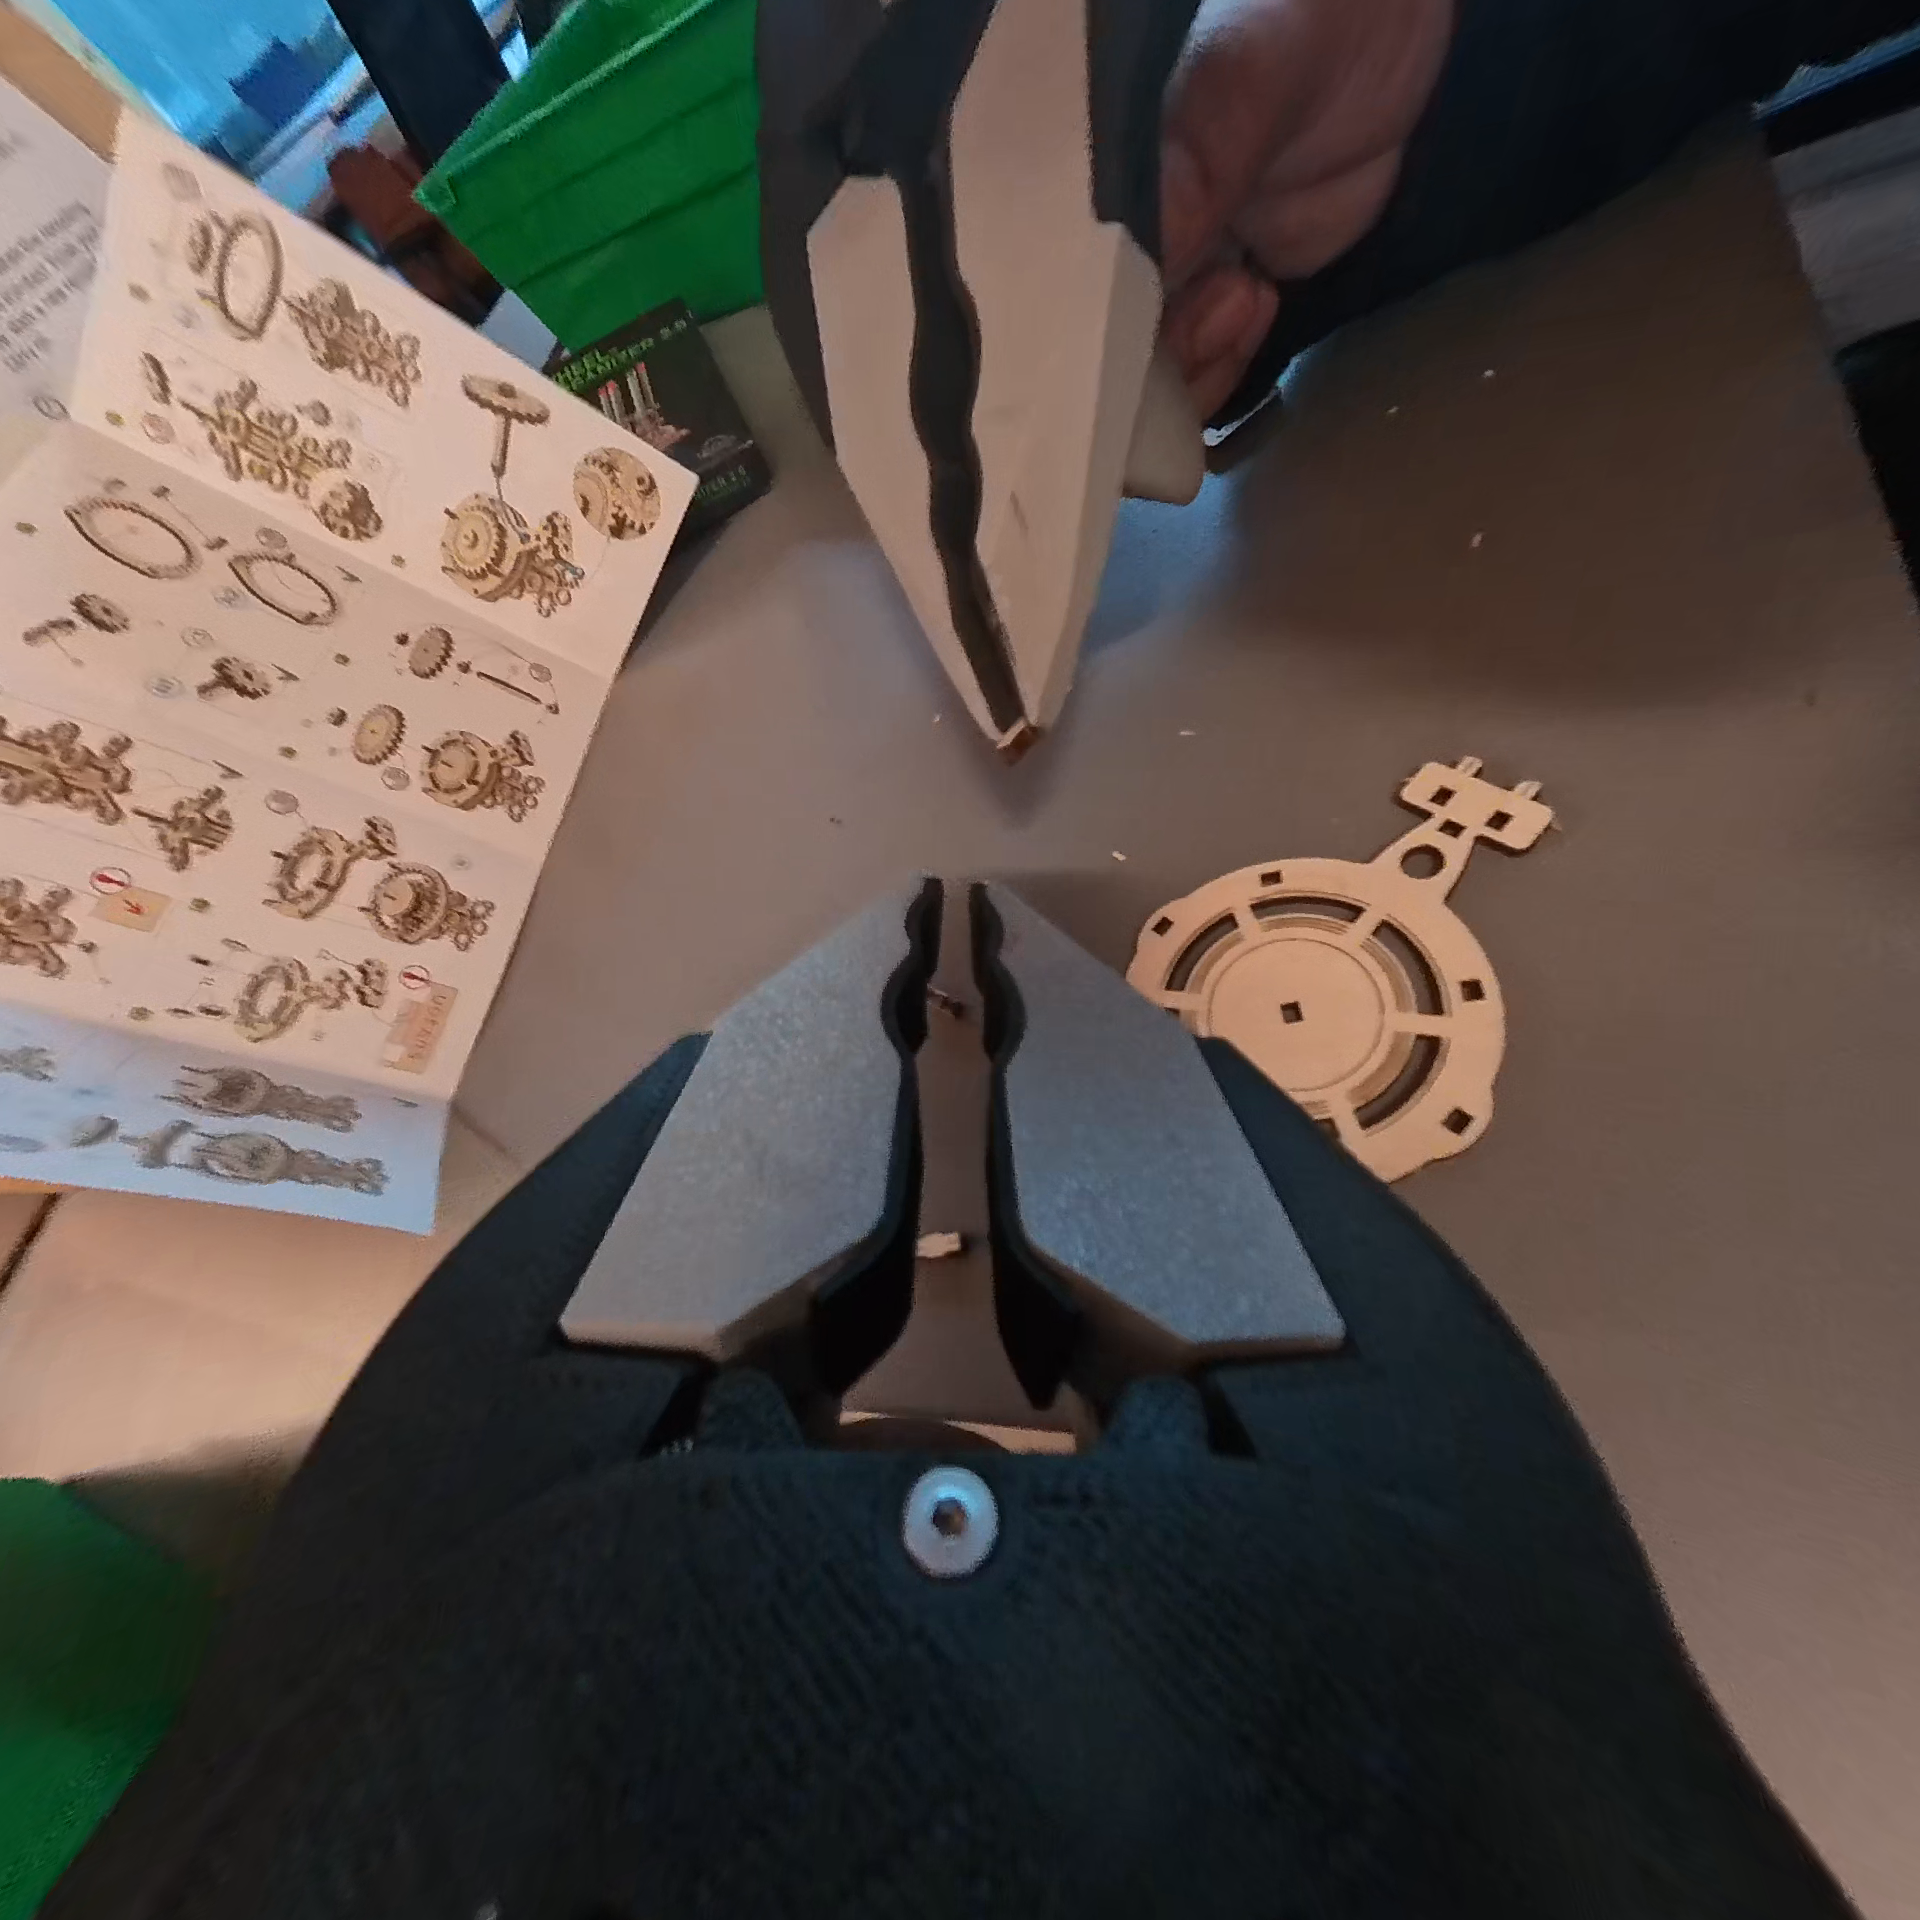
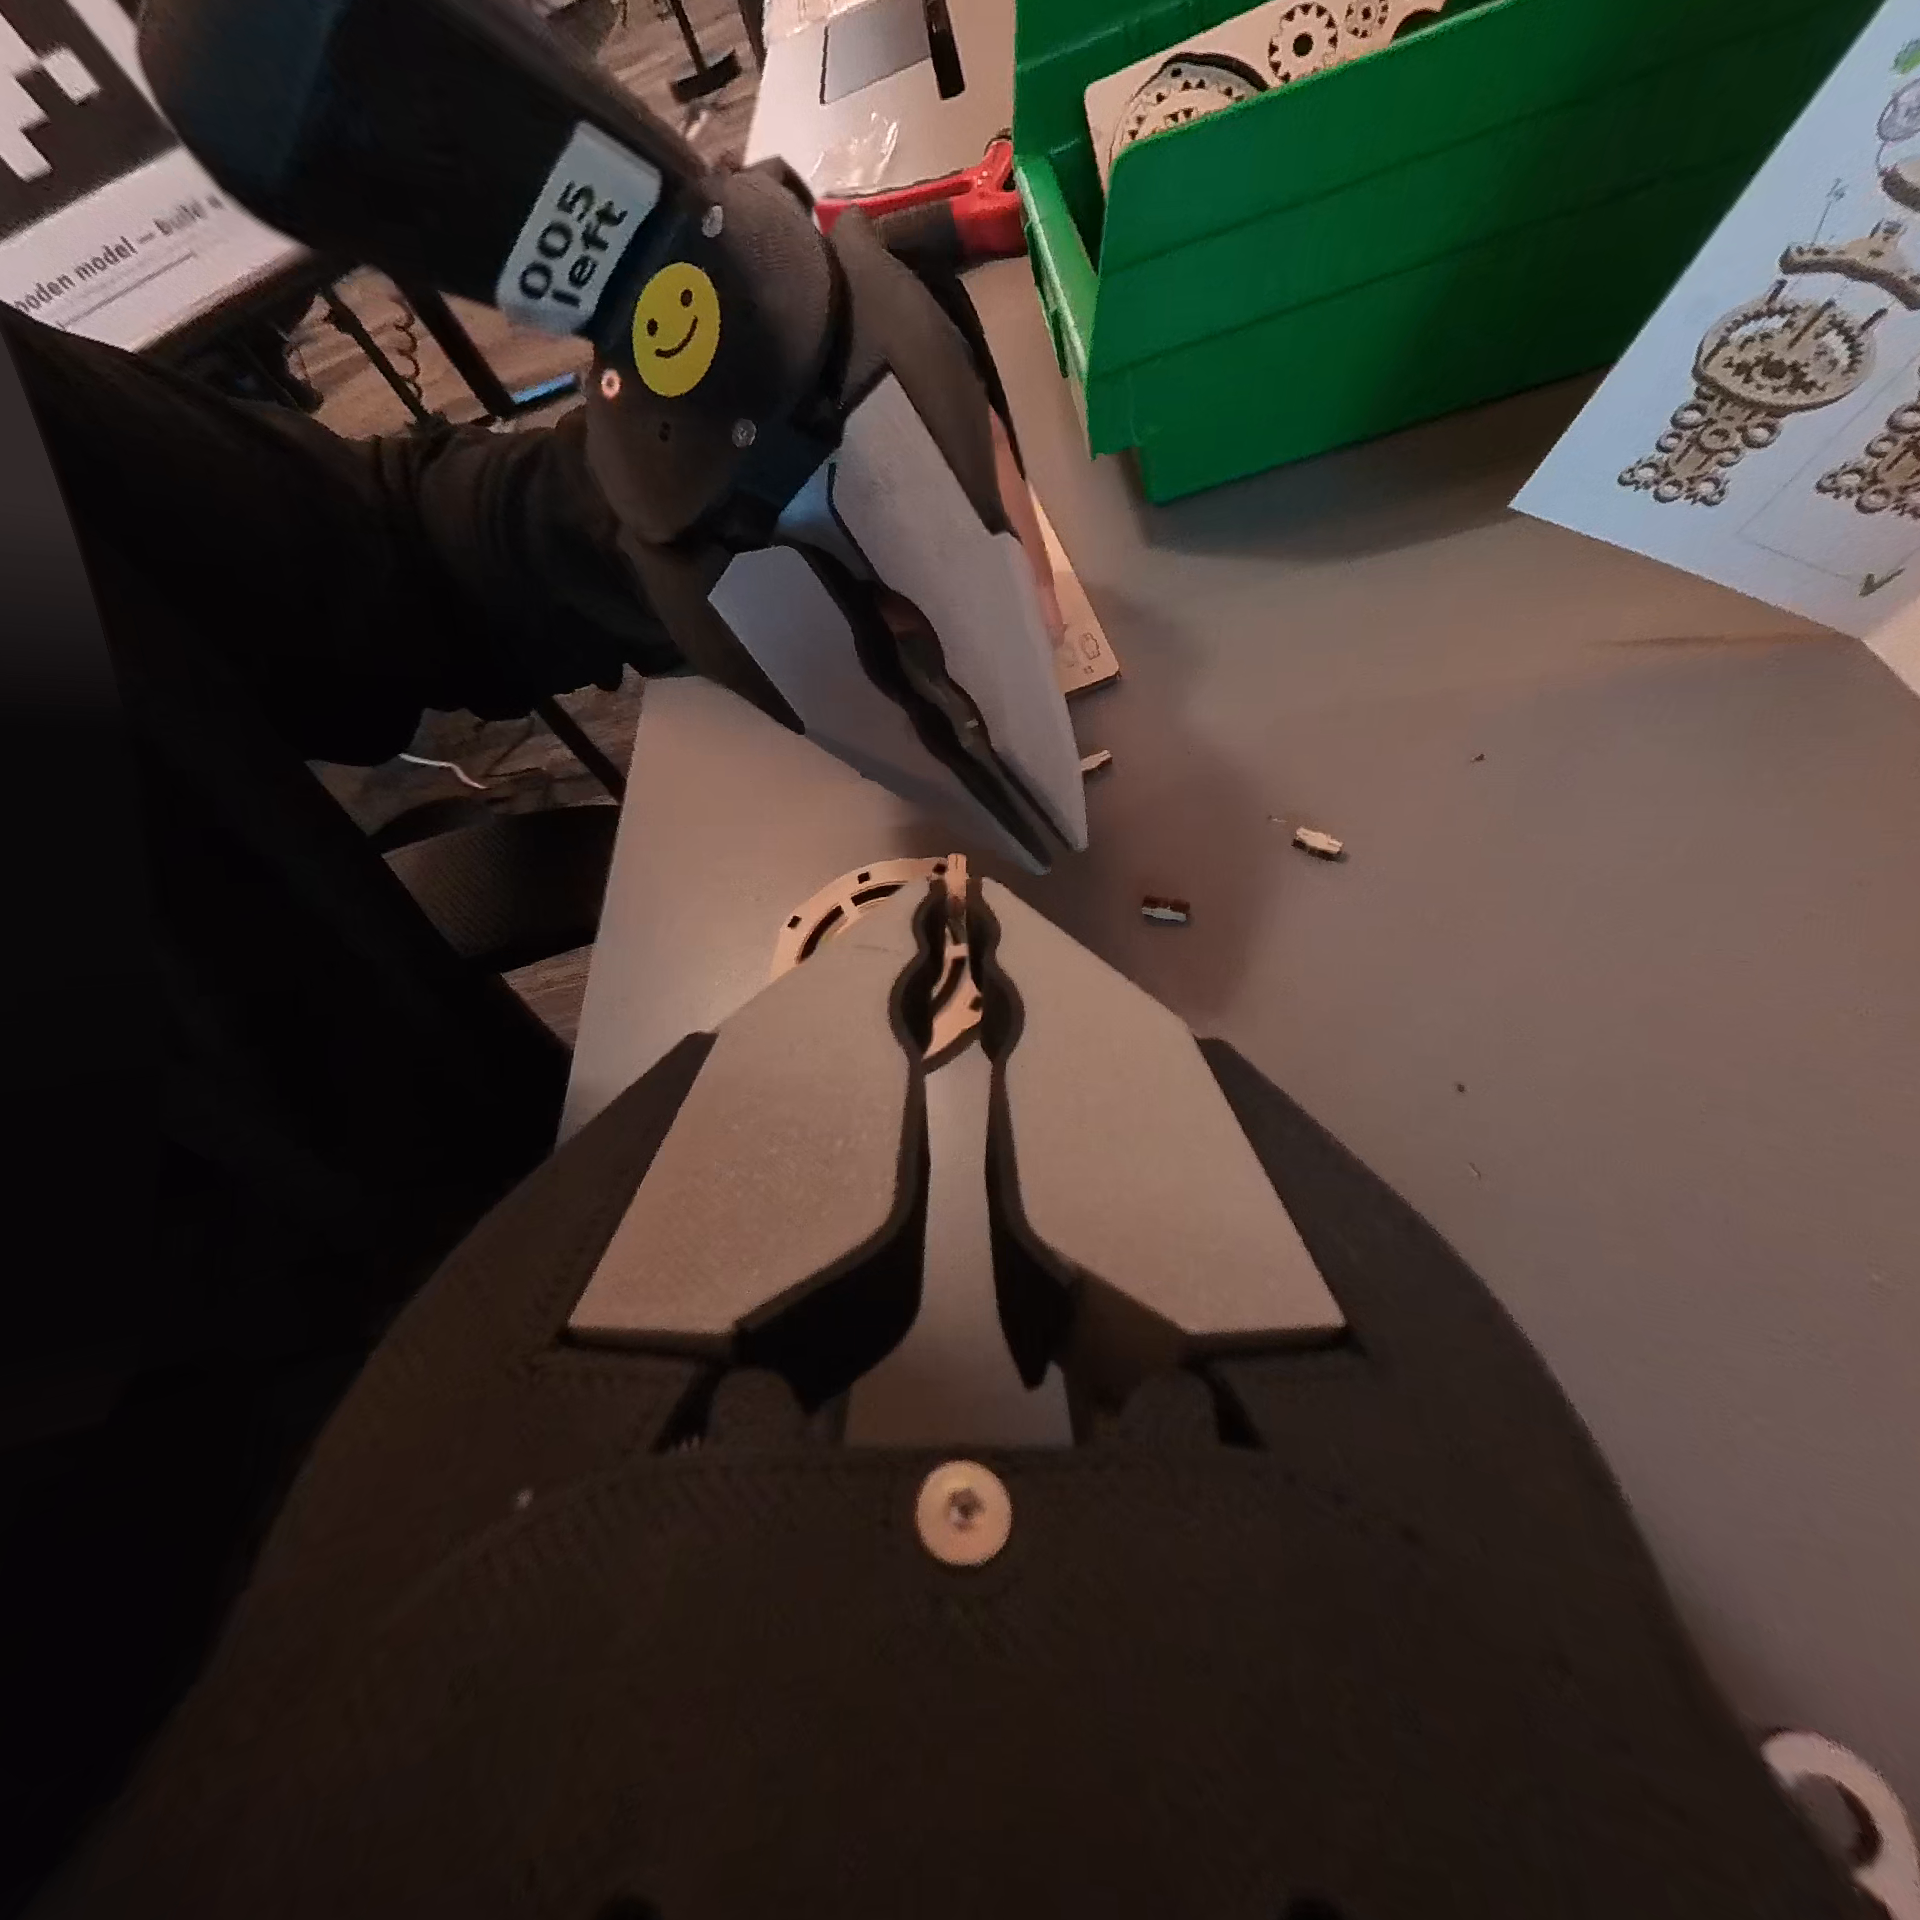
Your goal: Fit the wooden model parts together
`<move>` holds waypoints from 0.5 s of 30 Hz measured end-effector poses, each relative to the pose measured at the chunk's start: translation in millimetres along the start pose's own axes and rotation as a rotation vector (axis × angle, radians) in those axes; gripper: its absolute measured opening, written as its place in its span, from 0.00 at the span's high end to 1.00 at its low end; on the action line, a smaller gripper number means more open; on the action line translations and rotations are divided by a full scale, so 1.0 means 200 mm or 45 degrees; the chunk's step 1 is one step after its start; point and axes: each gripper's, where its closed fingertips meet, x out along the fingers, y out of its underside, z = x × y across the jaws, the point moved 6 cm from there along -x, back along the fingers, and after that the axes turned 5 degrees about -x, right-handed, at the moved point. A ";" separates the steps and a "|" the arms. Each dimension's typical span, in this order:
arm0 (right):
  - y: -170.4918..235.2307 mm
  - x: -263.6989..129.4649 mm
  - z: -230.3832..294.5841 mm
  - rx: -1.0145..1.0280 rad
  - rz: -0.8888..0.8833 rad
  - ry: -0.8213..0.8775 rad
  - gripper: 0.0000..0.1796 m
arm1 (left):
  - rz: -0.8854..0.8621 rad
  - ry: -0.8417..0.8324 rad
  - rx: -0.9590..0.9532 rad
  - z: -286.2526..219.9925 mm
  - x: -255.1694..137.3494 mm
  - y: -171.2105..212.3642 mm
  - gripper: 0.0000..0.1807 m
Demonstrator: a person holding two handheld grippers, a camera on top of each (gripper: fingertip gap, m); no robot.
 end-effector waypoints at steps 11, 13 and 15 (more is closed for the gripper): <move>0.00 0.00 0.09 -0.834 0.122 0.410 1.00 | -0.186 0.452 -0.893 0.05 -0.02 -0.06 0.97; 0.00 0.01 0.11 -0.928 0.152 0.467 1.00 | -0.203 0.545 -0.990 0.04 -0.02 -0.06 0.95; 0.00 0.01 0.12 -0.989 0.171 0.508 1.00 | -0.200 0.626 -1.053 0.03 -0.01 -0.05 0.94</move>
